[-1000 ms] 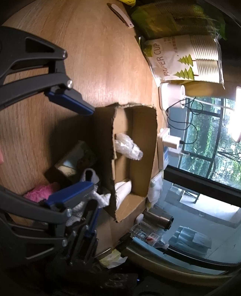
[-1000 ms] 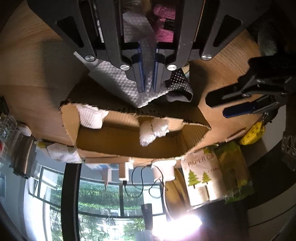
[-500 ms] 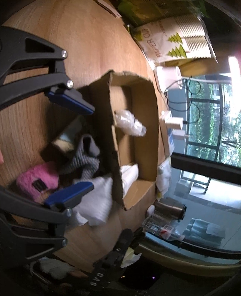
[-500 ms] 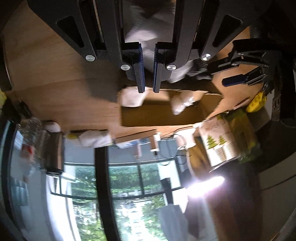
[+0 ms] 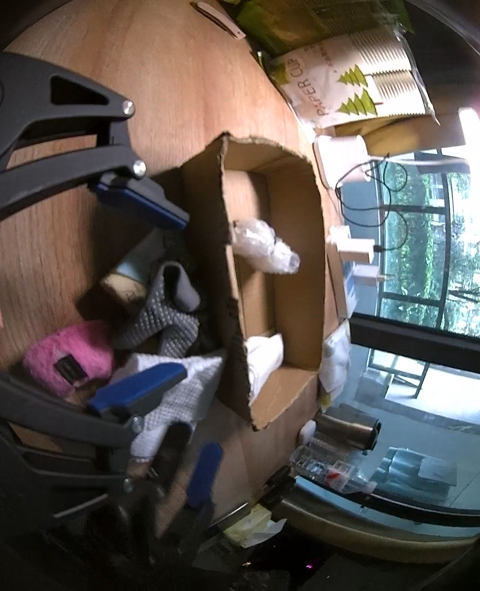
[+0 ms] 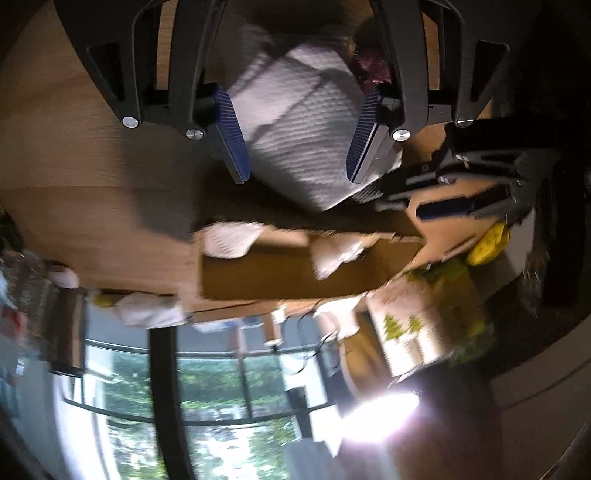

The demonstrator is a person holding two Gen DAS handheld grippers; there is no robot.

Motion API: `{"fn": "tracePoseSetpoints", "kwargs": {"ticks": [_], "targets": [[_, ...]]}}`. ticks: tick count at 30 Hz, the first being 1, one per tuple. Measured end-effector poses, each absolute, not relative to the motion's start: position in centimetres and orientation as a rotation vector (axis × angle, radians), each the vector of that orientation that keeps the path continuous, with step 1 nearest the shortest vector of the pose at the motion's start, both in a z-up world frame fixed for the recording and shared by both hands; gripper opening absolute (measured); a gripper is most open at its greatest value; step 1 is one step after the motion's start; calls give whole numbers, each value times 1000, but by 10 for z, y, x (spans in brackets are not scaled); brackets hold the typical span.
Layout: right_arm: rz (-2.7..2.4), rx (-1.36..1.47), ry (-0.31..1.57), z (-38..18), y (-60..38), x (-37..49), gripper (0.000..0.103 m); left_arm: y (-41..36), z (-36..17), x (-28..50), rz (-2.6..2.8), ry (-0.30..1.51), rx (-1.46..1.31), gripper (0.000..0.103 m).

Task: Organize soft objects
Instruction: 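Lift the white towel with the right gripper toward the box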

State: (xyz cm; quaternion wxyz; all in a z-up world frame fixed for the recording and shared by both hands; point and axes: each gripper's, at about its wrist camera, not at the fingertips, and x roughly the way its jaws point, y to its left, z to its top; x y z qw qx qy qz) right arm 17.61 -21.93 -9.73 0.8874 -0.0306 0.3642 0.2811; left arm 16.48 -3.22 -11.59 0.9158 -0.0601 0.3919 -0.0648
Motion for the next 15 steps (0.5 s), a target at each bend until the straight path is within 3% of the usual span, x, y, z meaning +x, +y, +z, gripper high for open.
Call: {"fn": "tracePoseSetpoints", "kwargs": {"ticks": [6, 11, 13, 15], "targets": [[611, -118, 803, -113, -193, 181, 66, -17, -118, 160, -100, 811, -148, 76], [579, -181, 844, -128, -183, 185, 65, -12, -118, 159, -105, 804, -152, 76], [580, -168, 840, -130, -185, 185, 50, -11, -118, 159, -107, 805, -148, 76], [576, -164, 835, -129, -187, 185, 28, -11, -118, 160, -110, 805, -149, 76]]}}
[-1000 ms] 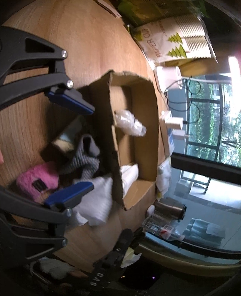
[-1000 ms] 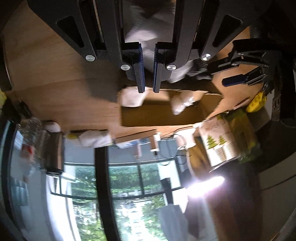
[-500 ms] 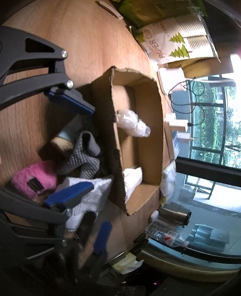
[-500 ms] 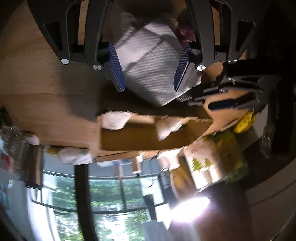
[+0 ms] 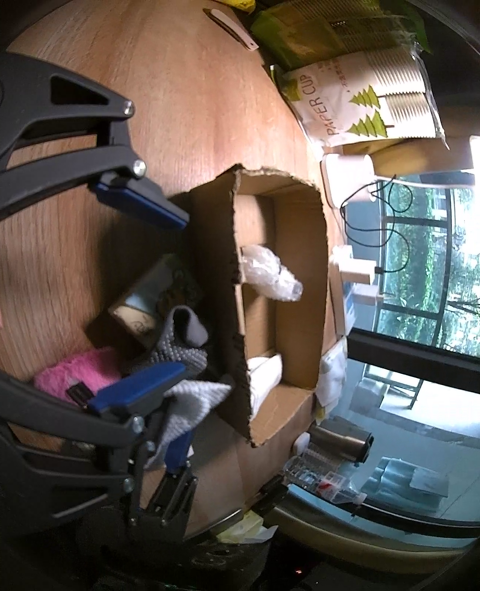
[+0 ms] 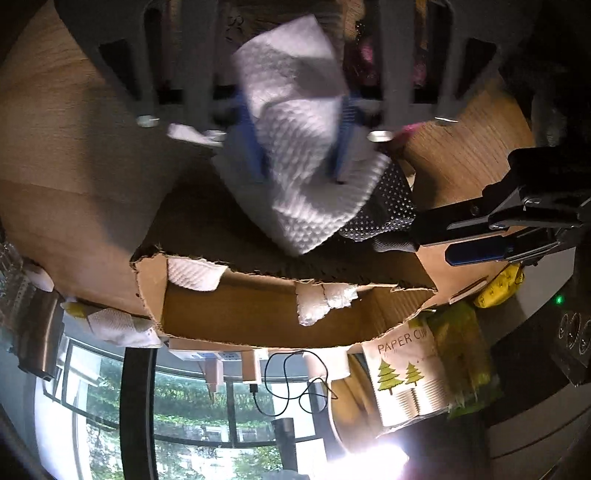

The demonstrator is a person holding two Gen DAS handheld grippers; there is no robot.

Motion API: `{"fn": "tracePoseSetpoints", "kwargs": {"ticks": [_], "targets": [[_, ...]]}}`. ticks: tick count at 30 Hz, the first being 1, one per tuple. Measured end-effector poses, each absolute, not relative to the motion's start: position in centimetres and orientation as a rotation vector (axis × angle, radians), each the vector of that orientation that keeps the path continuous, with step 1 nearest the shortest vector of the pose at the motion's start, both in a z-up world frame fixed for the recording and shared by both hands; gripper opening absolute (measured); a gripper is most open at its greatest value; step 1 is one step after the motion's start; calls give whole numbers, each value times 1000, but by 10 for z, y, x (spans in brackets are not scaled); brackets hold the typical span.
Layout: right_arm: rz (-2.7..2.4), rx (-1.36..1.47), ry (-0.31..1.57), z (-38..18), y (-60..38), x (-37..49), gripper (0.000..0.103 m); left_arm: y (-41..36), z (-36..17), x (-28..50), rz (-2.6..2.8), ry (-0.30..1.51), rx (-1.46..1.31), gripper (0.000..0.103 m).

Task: Organize soft objects
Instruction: 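Lift the white towel with the right gripper toward the box, then grasp the gray dotted glove with the left gripper while the right holds the towel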

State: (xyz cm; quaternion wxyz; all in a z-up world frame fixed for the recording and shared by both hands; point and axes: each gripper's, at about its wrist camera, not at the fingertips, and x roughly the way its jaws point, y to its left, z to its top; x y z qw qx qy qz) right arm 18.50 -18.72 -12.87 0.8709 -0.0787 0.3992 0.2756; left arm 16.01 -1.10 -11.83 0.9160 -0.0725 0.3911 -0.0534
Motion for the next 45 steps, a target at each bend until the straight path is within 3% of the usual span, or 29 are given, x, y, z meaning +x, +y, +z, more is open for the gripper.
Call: {"fn": "tracePoseSetpoints", "kwargs": {"ticks": [1, 3, 17, 19, 24, 27, 45], "targets": [[578, -159, 828, -127, -189, 185, 14, -12, -118, 160, -113, 804, -149, 76], [575, -154, 817, -124, -192, 185, 10, -15, -118, 162, -118, 800, -141, 76], [546, -7, 663, -78, -247, 181, 9, -55, -129, 187, -187, 840, -66, 75], [543, -9, 657, -77, -253, 181, 9, -58, -132, 190, -194, 854, -65, 69], [529, -13, 664, -81, -264, 180, 9, -60, -142, 195, -194, 911, -71, 38], [527, -10, 658, -81, -266, 179, 9, -60, -139, 194, -214, 902, -80, 26], [528, -31, 607, -66, -258, 170, 9, -41, -77, 170, -270, 716, -130, 23]]}}
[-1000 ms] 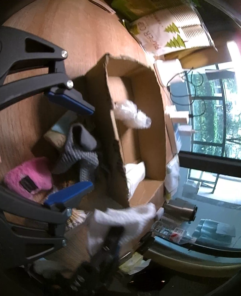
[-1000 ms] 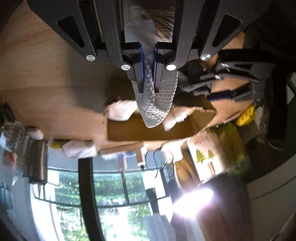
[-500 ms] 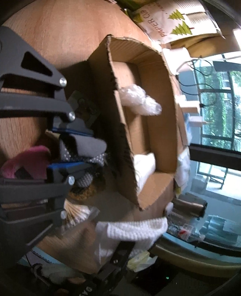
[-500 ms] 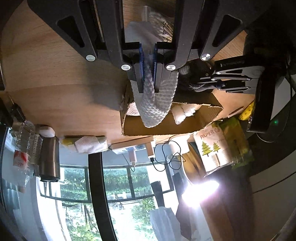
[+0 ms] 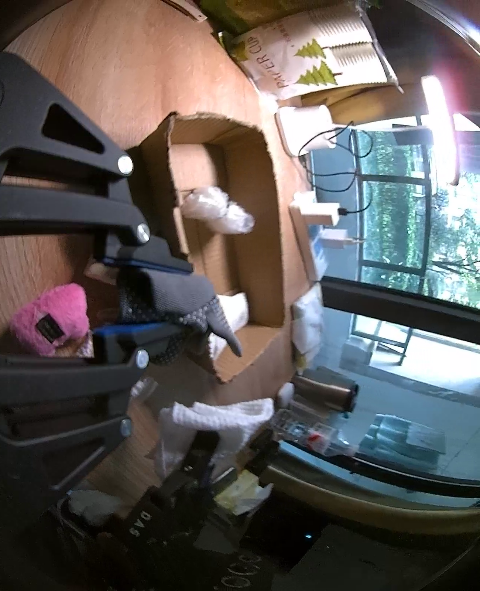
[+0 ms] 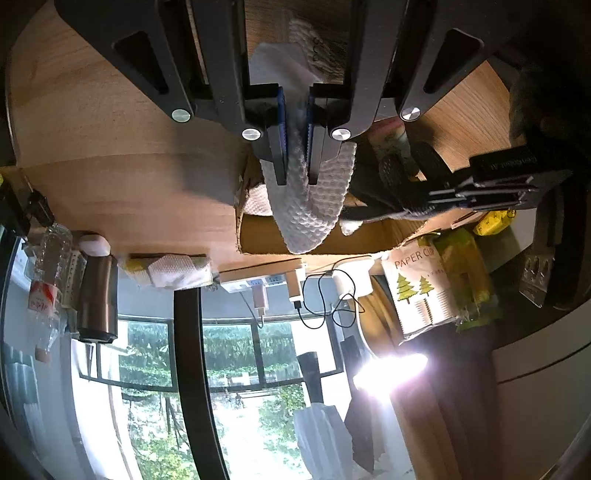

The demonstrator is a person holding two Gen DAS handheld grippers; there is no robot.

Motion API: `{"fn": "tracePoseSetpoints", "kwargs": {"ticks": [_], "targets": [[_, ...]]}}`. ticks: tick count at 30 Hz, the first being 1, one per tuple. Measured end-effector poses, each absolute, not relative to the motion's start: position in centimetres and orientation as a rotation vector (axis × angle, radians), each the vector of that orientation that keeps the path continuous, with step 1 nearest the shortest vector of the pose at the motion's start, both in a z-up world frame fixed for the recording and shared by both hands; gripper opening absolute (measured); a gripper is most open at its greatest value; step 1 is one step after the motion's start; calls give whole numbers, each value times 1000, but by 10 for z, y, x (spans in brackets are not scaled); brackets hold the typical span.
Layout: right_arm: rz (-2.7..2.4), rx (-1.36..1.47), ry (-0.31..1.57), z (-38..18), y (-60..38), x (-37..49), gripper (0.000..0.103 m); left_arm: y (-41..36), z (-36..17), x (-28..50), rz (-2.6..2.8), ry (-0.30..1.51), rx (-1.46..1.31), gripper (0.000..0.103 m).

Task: Organize soft objects
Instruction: 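Grasp the gray dotted glove with the left gripper while the right holds the towel, then lower the glove into the box with the left gripper while the right drops the towel in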

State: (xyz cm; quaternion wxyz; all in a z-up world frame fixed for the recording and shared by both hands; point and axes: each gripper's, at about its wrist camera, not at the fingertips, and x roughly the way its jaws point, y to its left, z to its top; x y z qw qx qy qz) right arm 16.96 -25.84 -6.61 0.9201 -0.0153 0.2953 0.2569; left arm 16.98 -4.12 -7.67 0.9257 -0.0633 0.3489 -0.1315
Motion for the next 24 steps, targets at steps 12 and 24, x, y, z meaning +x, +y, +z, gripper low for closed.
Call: {"fn": "tracePoseSetpoints", "kwargs": {"ticks": [12, 24], "targets": [[540, -59, 592, -56, -240, 175, 9, -5, -59, 166, -237, 638, -174, 23], [564, -100, 584, -48, -213, 195, 9, 35, -44, 170, -180, 554, -207, 23]]}}
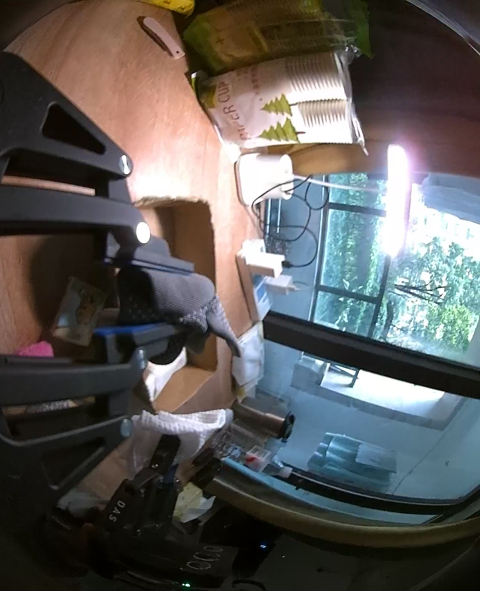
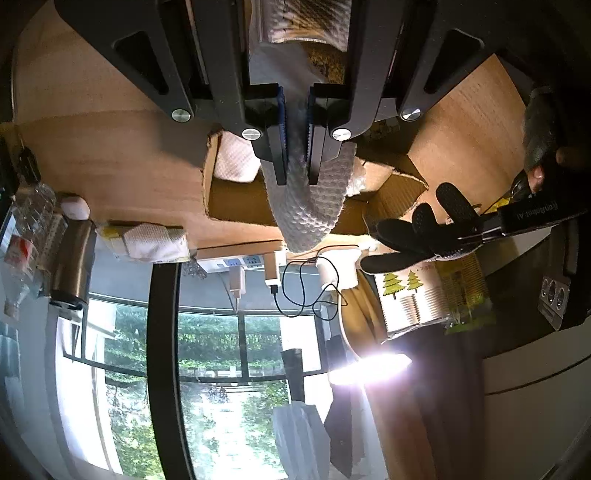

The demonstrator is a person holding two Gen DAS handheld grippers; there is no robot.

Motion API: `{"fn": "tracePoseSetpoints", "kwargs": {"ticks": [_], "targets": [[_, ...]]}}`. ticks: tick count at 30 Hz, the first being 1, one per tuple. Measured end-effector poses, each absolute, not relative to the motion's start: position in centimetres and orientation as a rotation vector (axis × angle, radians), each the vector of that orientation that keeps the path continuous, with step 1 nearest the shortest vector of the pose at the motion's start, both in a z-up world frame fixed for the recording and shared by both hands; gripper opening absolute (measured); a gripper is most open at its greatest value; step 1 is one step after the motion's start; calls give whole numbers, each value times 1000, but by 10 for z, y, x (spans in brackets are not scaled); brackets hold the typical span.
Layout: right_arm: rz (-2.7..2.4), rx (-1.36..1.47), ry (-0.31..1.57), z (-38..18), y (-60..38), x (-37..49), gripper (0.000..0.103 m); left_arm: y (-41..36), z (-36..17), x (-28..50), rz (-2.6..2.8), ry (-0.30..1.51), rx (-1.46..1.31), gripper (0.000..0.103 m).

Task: Organize soft objects
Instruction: 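Lower the glove into the box with the left gripper while the right drops the towel in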

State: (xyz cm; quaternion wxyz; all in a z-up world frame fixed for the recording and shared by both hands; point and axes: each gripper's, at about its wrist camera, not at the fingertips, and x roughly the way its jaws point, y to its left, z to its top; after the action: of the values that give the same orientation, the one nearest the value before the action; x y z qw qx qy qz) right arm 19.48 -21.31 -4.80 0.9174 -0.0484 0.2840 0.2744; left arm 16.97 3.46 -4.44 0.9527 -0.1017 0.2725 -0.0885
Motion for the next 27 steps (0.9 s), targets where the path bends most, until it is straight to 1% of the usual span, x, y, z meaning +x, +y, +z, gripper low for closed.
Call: {"fn": "tracePoseSetpoints", "kwargs": {"ticks": [9, 27], "targets": [[578, -116, 593, -48, -196, 213, 9, 54, -54, 187, -138, 556, -204, 23], [616, -122, 663, -72, -169, 269, 9, 55, -102, 241, -115, 679, -185, 24]]}}
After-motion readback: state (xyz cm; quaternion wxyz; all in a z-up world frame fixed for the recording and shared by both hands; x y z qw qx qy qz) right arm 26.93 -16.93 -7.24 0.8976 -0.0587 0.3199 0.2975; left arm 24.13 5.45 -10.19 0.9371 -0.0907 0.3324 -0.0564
